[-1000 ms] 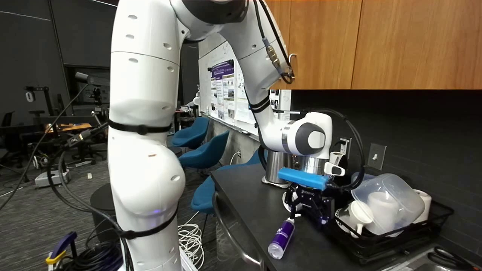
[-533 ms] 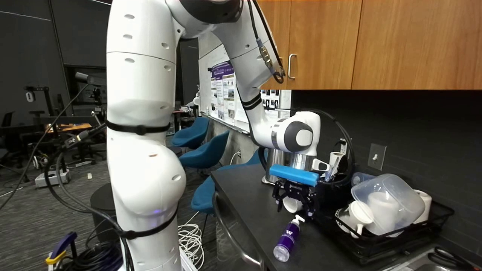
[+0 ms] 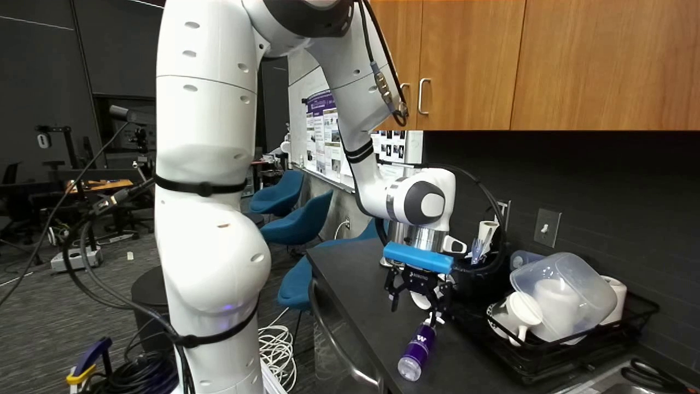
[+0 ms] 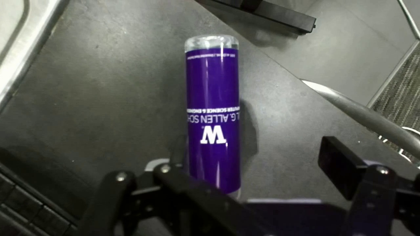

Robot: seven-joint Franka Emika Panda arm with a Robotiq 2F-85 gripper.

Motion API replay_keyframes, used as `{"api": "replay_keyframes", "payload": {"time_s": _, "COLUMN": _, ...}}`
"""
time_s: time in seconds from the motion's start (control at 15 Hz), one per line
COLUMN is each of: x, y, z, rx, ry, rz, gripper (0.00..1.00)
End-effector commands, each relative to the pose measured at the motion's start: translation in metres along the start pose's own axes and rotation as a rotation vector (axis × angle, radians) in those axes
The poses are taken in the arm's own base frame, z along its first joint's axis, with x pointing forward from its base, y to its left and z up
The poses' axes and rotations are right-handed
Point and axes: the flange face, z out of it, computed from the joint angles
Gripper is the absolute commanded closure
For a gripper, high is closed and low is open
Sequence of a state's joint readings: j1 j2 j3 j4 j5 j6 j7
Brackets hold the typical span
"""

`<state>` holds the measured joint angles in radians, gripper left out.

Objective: Put the purple bottle on the dishrack then move the mug backwards.

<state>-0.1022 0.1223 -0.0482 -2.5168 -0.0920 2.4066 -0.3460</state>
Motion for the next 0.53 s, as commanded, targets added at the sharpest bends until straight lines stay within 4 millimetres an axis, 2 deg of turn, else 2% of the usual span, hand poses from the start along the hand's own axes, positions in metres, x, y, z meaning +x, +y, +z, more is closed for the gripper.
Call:
{"api": "replay_keyframes", "payload": {"time_s": 0.0, "x": 0.007, "y": -0.004, "z": 0.018, "rx": 0.014, "ry": -0.024, "rz": -0.008, "gripper": 0.00}}
{"api": "replay_keyframes", "payload": {"time_s": 0.33, "x": 0.026, "y": 0.004, "z": 0.047, "rx": 0.004, "ry": -0.026, "rz": 0.023, "gripper": 0.00}}
{"api": "replay_keyframes", "payload": {"time_s": 0.47, "x": 0.033, "y": 0.014, "z": 0.045, "rx": -0.011, "ry": -0.014, "rz": 0.044, "gripper": 0.00}}
